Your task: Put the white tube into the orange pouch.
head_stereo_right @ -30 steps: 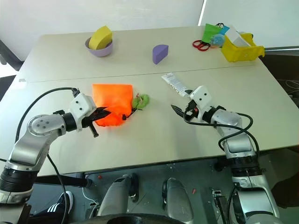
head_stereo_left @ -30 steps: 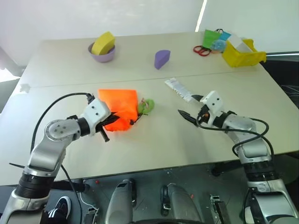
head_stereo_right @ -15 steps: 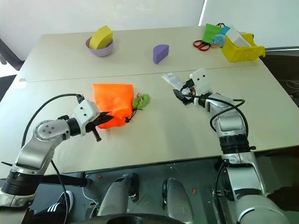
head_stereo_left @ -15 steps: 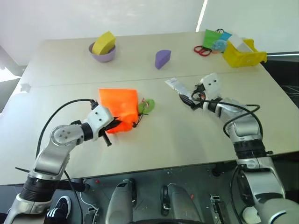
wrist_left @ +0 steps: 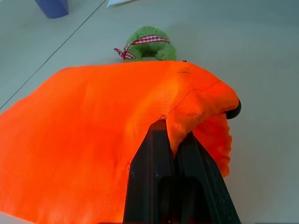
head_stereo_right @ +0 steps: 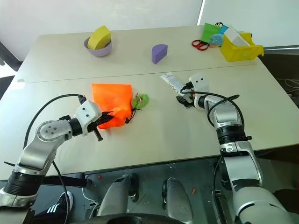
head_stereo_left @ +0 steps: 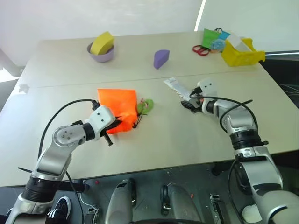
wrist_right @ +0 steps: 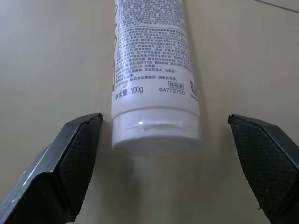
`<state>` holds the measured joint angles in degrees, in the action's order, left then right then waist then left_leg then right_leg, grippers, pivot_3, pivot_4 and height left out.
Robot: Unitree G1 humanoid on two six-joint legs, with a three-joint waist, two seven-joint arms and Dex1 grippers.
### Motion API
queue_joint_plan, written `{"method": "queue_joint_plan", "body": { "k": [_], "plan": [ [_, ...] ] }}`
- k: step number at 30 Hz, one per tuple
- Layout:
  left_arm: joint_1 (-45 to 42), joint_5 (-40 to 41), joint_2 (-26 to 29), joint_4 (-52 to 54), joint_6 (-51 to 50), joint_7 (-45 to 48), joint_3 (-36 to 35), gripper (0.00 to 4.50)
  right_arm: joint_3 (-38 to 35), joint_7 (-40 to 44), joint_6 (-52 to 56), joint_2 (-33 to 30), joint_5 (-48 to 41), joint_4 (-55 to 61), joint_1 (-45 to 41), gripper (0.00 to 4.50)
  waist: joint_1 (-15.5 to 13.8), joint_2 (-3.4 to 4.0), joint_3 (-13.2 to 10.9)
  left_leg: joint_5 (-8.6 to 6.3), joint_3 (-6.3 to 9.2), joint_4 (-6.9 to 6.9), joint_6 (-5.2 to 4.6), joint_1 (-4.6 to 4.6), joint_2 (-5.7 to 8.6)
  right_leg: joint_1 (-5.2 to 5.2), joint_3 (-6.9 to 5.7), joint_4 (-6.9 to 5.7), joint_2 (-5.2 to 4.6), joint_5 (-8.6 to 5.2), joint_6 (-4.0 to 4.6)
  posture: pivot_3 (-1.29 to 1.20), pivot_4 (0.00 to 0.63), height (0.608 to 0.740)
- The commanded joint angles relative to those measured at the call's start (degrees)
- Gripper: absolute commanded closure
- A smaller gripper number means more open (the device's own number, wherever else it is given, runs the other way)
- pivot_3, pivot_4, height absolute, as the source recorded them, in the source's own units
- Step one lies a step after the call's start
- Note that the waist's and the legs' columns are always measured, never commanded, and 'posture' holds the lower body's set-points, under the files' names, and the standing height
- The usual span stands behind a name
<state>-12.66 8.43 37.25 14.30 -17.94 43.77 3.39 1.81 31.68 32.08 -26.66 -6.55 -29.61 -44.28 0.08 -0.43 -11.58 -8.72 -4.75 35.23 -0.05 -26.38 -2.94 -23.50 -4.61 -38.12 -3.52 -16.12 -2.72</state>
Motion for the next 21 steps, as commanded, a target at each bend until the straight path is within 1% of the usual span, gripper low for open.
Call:
{"method": "queue_joint_plan", "body": {
  "k": [1, 2, 5, 7, 9, 11, 13, 16, 18, 20, 21],
  "plan": [
    [-0.93, -0.37, 0.04, 1.00, 1.24, -0.11, -0.24, 4.50, -0.46, 0.63, -0.54, -0.54, 0.37, 1.11, -1.39, 1.90, 0.08, 0.00, 0.00, 0.00, 0.00, 0.00, 0.00, 0.00, 0.00, 0.00, 0.00, 0.00, 0.00, 0.00, 0.00, 0.00, 0.150, 0.740],
    [-1.02, -0.47, 0.01, 0.88, 1.31, -0.06, -0.17, 4.50, -0.23, 0.92, -0.88, -0.88, 0.69, 1.57, -1.12, 2.36, 0.11, 0.00, 0.00, 0.00, 0.00, 0.00, 0.00, 0.00, 0.00, 0.00, 0.00, 0.00, 0.00, 0.00, 0.00, 0.00, 0.150, 0.740],
    [-1.11, -0.76, 0.01, 0.65, 1.38, 0.00, -0.10, 4.50, -1.97, 2.22, 0.16, -1.45, -1.16, 4.86, 0.02, 2.36, 0.32, 0.00, 0.00, 0.00, 0.00, 0.00, 0.00, -0.01, 0.01, 0.00, 0.00, 0.01, 0.00, 0.00, -0.01, 0.00, 0.150, 0.740],
    [-1.06, -0.82, 0.07, 0.50, 1.47, 0.03, -0.16, 4.50, -2.09, 4.07, -0.69, -2.81, -1.63, 9.52, 2.26, 2.36, 0.35, 0.00, 0.00, 0.00, 0.00, 0.00, 0.00, -0.03, 0.00, -0.01, 0.00, 0.01, 0.00, 0.00, -0.02, 0.00, 0.150, 0.740],
    [-1.01, -0.78, 0.14, 0.40, 1.52, 0.03, -0.27, 4.50, -4.08, 5.64, 1.62, -3.67, -4.51, 14.88, 4.50, 2.36, 0.42, 0.00, 0.00, 0.00, 0.00, -0.01, -0.01, -0.04, 0.00, -0.02, 0.00, 0.01, 0.00, -0.01, -0.05, 0.00, 0.150, 0.740],
    [-0.84, -0.87, 0.26, 0.25, 1.77, -0.04, -0.37, 4.50, -4.42, 8.95, 1.81, -5.67, -6.56, 22.31, 8.42, 2.36, 0.44, 0.00, 0.00, 0.00, 0.00, -0.03, -0.01, -0.04, 0.00, -0.03, 0.00, 0.00, 0.00, -0.01, -0.07, 0.00, 0.150, 0.740],
    [-0.73, -0.92, 0.32, 0.07, 1.92, -0.17, -0.51, 4.50, -5.13, 12.73, 5.72, -8.18, -10.64, 31.59, 13.56, 2.36, 0.37, 0.00, 0.00, 0.00, 0.01, -0.07, -0.01, -0.04, 0.00, -0.04, -0.01, 0.01, 0.00, -0.03, -0.10, 0.00, 0.150, 0.740],
    [-1.34, -0.80, 0.07, -0.64, 1.49, -0.92, -1.12, 4.50, -6.42, 19.63, 11.72, -13.60, -18.56, 46.58, 22.89, 2.36, 0.15, 0.00, 0.00, -0.02, 0.02, -0.09, 0.00, -0.05, -0.01, -0.05, -0.01, 0.01, -0.02, -0.04, -0.10, 0.00, 0.150, 0.740],
    [-1.80, -0.79, 0.24, -1.14, 1.71, -0.73, -1.16, 4.50, -7.74, 22.14, 15.02, -15.88, -23.71, 53.74, 27.90, 2.36, 0.04, 0.00, 0.00, -0.03, 0.04, -0.10, 0.00, -0.04, -0.01, -0.04, -0.01, 0.04, -0.02, -0.06, -0.10, 0.00, 0.150, 0.740],
    [-2.30, -0.86, 0.32, -1.75, 1.84, -0.80, -1.30, 4.50, -7.14, 24.02, 17.43, -18.31, -27.03, 59.98, 32.84, 2.36, 0.26, 0.00, 0.00, -0.10, 0.04, -0.09, 0.11, -0.03, -0.01, -0.04, 0.01, 0.06, -0.02, -0.13, 0.06, 0.00, 0.150, 0.740],
    [-2.52, -0.76, 0.35, -1.98, 1.93, -0.71, -1.40, 4.50, -5.50, 24.73, 18.29, -19.91, -27.38, 62.58, 34.88, 2.36, 0.41, 0.00, 0.00, -0.10, 0.05, -0.08, 0.12, -0.03, -0.01, -0.03, 0.03, 0.06, -0.03, -0.16, 0.12, 0.00, 0.150, 0.740]
  ]
}}
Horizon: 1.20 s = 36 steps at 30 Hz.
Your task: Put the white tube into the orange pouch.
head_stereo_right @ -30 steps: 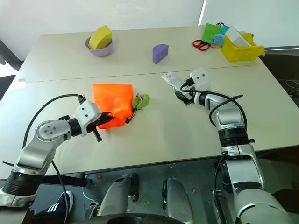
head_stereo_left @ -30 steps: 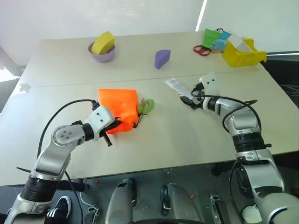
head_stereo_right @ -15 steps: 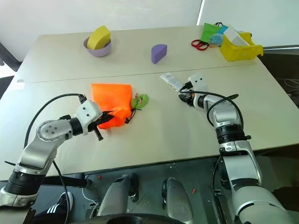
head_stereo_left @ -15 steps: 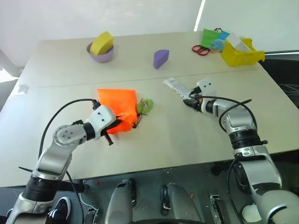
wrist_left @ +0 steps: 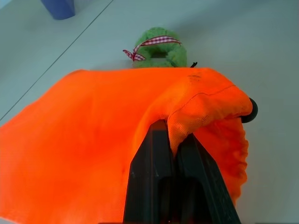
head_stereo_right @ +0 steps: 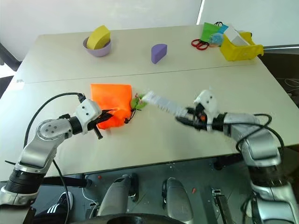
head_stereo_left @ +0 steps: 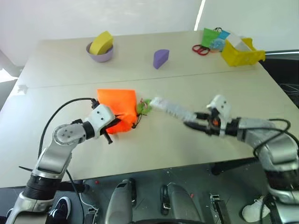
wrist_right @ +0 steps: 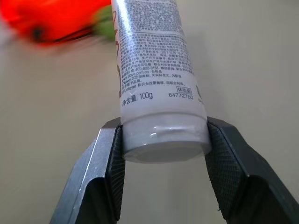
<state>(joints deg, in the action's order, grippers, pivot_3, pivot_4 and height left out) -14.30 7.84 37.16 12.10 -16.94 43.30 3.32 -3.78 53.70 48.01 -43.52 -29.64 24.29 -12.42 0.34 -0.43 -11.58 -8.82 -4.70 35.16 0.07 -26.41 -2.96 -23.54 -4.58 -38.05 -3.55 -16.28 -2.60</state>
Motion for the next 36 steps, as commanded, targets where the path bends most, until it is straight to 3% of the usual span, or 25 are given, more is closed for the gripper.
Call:
{"method": "queue_joint_plan", "body": {
  "k": [1, 5, 11, 19, 29, 36],
  "plan": [
    [-1.05, -0.07, 0.49, 0.07, 0.94, -0.14, -1.41, 4.50, 2.10, 2.82, 1.97, -4.45, -3.23, 10.57, 4.48, 2.36, 0.21, -0.01, 0.00, -0.01, 0.01, 0.01, 0.01, 0.01, 0.00, 0.02, 0.01, 0.04, 0.00, 0.00, 0.03, 0.00, 0.150, 0.740],
    [-1.93, 0.51, 1.22, -0.17, -0.16, 0.79, -1.62, 4.50, 9.78, -1.31, 0.30, -2.27, 0.16, 13.03, 3.01, 2.36, 0.46, -0.04, 0.02, -0.02, 0.02, 0.00, 0.03, 0.03, -0.05, -0.03, 0.01, 0.18, -0.03, 0.18, 0.30, 0.00, 0.150, 0.740],
    [-2.45, 1.83, 2.72, 2.60, -2.54, 3.38, -1.18, 4.50, 17.93, -7.85, -1.41, 5.75, 5.67, 5.69, -2.70, 2.36, 0.49, -0.03, 0.02, -0.03, 0.04, -0.16, 0.05, -0.01, -0.12, -0.20, -0.09, 0.73, -0.04, 0.44, 0.47, 0.00, 0.150, 0.740],
    [0.34, 3.74, 5.64, 7.39, -6.07, 6.23, -1.58, 4.50, 19.61, -15.70, -3.94, 15.68, 10.35, -0.25, -8.01, 2.36, 0.29, -0.16, 0.10, 0.07, -0.16, -0.06, -0.18, -0.91, -0.10, -0.87, -0.09, 0.67, -0.07, 0.73, -0.06, 0.00, 0.150, 0.740],
    [0.23, 5.88, 4.39, 9.16, -10.31, 4.28, -1.98, 4.50, 21.89, -23.00, -1.19, 26.01, 12.31, -2.57, -12.08, 2.36, 0.40, -0.16, 0.10, 0.15, -0.17, 0.14, -0.25, -0.87, -0.12, -0.87, -0.24, 0.41, 0.00, 0.83, -0.04, 0.00, 0.150, 0.740],
    [1.11, 5.27, 3.73, 8.41, -9.54, 2.70, -1.59, 4.50, 19.11, -29.17, -0.46, 33.80, 13.23, -8.79, -16.14, 2.36, 0.38, -0.16, 0.10, 0.16, -0.21, 0.12, -0.22, -0.87, -0.13, -0.90, -0.15, 0.42, -0.06, 1.03, 0.14, 0.00, 0.150, 0.740]
  ]
}}
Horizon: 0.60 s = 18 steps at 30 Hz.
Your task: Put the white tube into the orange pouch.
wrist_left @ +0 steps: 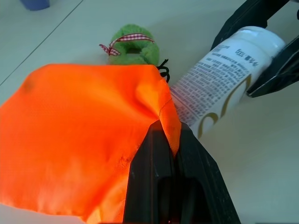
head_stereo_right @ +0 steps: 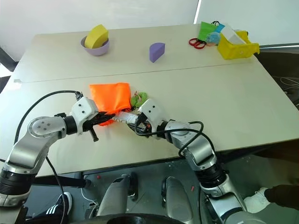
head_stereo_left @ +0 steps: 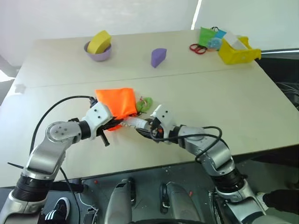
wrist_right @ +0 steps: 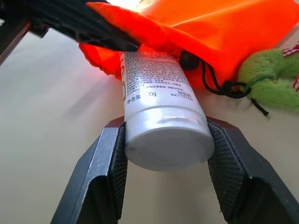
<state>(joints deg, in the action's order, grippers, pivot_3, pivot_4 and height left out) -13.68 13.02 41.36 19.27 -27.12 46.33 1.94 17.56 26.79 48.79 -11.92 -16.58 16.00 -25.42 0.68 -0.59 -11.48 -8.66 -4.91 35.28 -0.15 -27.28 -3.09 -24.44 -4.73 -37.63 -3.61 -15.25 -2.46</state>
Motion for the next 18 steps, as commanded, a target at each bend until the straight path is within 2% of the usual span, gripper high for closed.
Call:
{"method": "queue_joint_plan", "body": {
  "k": [1, 10, 13, 18],
  "plan": [
    [0.50, -0.23, -0.43, 1.11, 1.05, -0.47, -0.04, 4.50, -1.91, -2.20, -1.54, 2.74, 0.37, -1.25, -3.71, 2.36, 0.04, 0.00, 0.00, 0.00, -0.01, 0.00, 0.00, 0.00, 0.00, 0.00, 0.02, 0.00, 0.00, 0.01, 0.00, 0.00, 0.150, 0.740],
    [-0.37, 0.96, -2.83, 1.28, -0.61, -2.74, -0.64, 4.50, -4.32, -5.15, -2.11, 8.46, 0.31, -8.94, -9.28, 2.36, 0.16, 0.00, 0.00, 0.10, -0.06, -0.01, -0.04, 0.00, -0.06, -0.02, 0.02, -0.01, 0.09, 0.13, -0.22, 0.00, 0.150, 0.740],
    [-0.25, 0.33, -2.52, 1.20, -0.26, -2.93, -0.77, 4.50, -3.86, -2.36, -1.12, 5.17, -0.10, -5.90, -7.53, 2.36, 0.01, 0.00, 0.01, 0.10, -0.10, -0.01, -0.05, -0.01, -0.07, -0.02, 0.01, -0.01, 0.09, 0.13, -0.25, 0.00, 0.150, 0.740],
    [-0.93, 0.54, -2.53, 0.52, -0.68, -3.30, -1.75, 4.50, -8.05, -0.03, 0.48, 1.63, -3.36, -3.72, -7.15, 2.36, 0.06, 0.00, 0.01, 0.13, -0.17, 0.00, -0.09, -0.02, -0.05, -0.02, 0.01, 0.03, 0.04, 0.17, -0.30, 0.00, 0.150, 0.740]
  ]
}}
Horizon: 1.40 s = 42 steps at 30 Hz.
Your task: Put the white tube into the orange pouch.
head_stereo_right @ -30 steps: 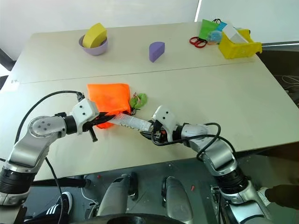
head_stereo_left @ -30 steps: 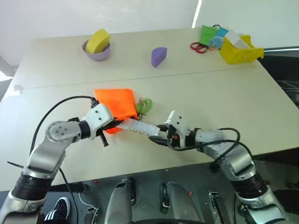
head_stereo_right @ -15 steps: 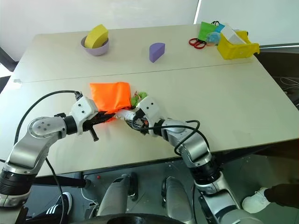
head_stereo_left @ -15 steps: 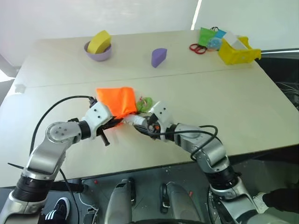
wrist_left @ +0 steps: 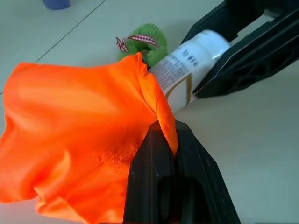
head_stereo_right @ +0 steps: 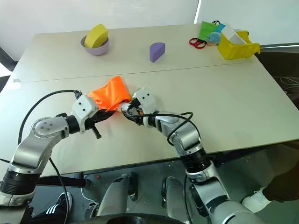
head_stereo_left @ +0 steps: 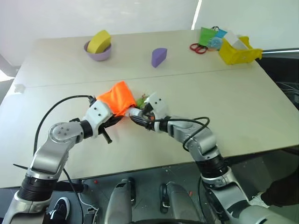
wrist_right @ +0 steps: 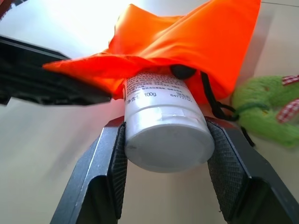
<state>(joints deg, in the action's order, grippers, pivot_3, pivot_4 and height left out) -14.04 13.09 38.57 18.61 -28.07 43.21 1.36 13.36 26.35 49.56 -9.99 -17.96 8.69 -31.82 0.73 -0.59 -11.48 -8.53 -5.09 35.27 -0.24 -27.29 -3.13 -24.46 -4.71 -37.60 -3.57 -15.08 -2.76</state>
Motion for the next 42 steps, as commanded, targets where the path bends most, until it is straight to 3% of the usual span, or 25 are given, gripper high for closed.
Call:
{"method": "queue_joint_plan", "body": {
  "k": [1, 6, 11, 18, 22, 25, 32, 42],
  "plan": [
    [-0.57, 0.44, 0.42, 1.17, 0.17, -0.06, -1.12, 4.50, -5.14, -0.16, 0.87, 0.50, -3.29, 3.83, -0.65, 2.36, 0.03, 0.00, 0.00, 0.00, 0.01, 0.00, 0.00, 0.00, -0.01, 0.00, 0.00, 0.00, 0.00, 0.00, 0.00, 0.00, 0.150, 0.740],
    [-0.69, 1.77, -0.56, 1.85, -0.94, 0.45, -0.45, 4.50, -3.67, -3.00, 1.46, 4.19, -3.61, 4.25, 0.14, 2.36, 0.20, 0.00, 0.00, 0.00, 0.01, -0.05, 0.01, 0.00, -0.12, -0.05, 0.04, -0.01, 0.07, 0.03, 0.04, 0.00, 0.150, 0.740],
    [-2.04, 2.32, -2.60, 2.23, -2.16, -0.55, -0.01, 4.50, 4.11, -3.89, -1.27, 4.73, 1.70, 1.72, 0.14, 2.36, 0.15, 0.00, 0.01, 0.02, -0.07, -0.03, -0.02, -0.01, -0.13, -0.06, 0.06, 0.00, 0.07, 0.04, 0.01, 0.00, 0.150, 0.740],
    [-2.57, 2.23, -3.36, 2.08, -2.59, -0.61, 0.18, 4.50, 2.37, -6.22, -4.44, 9.45, 3.65, -5.51, -3.23, 2.36, 0.11, -0.01, 0.01, 0.04, -0.10, -0.01, -0.03, -0.01, -0.13, -0.06, 0.01, -0.01, 0.07, 0.12, 0.02, 0.00, 0.150, 0.740],
    [-2.28, 2.08, -3.17, 2.20, -2.62, -0.65, 0.39, 4.50, -3.49, -10.36, -4.41, 15.03, 1.82, -9.26, -5.60, 2.36, 0.15, -0.02, 0.01, 0.04, -0.10, -0.02, -0.03, 0.00, -0.14, -0.06, 0.03, -0.01, 0.06, 0.13, 0.01, 0.00, 0.150, 0.740],
    [-2.20, 2.08, -3.25, 2.36, -2.49, -0.85, 0.46, 4.50, 0.72, -8.61, -4.58, 13.69, 4.66, -10.20, -5.28, 2.36, 0.06, -0.03, 0.03, 0.05, -0.13, -0.02, -0.01, 0.00, -0.15, -0.06, 0.03, -0.01, 0.07, 0.13, 0.00, 0.00, 0.150, 0.740],
    [-2.64, 2.37, -3.70, 2.24, -2.29, -0.88, 0.57, 4.50, 0.23, -9.80, -5.97, 16.88, 4.89, -12.68, -6.10, 2.36, 0.16, -0.03, 0.03, 0.05, -0.17, -0.05, 0.00, 0.00, -0.16, -0.10, 0.06, 0.00, 0.06, 0.13, 0.02, 0.00, 0.150, 0.740],
    [-2.80, 2.51, -4.43, 2.22, -2.25, -1.29, 0.11, 4.50, 4.30, -2.80, -7.19, 16.07, 5.55, -12.85, -5.35, 2.36, 0.17, -0.03, 0.03, 0.05, -0.18, -0.07, 0.00, 0.00, -0.17, -0.11, 0.11, 0.00, 0.03, 0.11, 0.07, 0.00, 0.150, 0.740]
  ]
}}
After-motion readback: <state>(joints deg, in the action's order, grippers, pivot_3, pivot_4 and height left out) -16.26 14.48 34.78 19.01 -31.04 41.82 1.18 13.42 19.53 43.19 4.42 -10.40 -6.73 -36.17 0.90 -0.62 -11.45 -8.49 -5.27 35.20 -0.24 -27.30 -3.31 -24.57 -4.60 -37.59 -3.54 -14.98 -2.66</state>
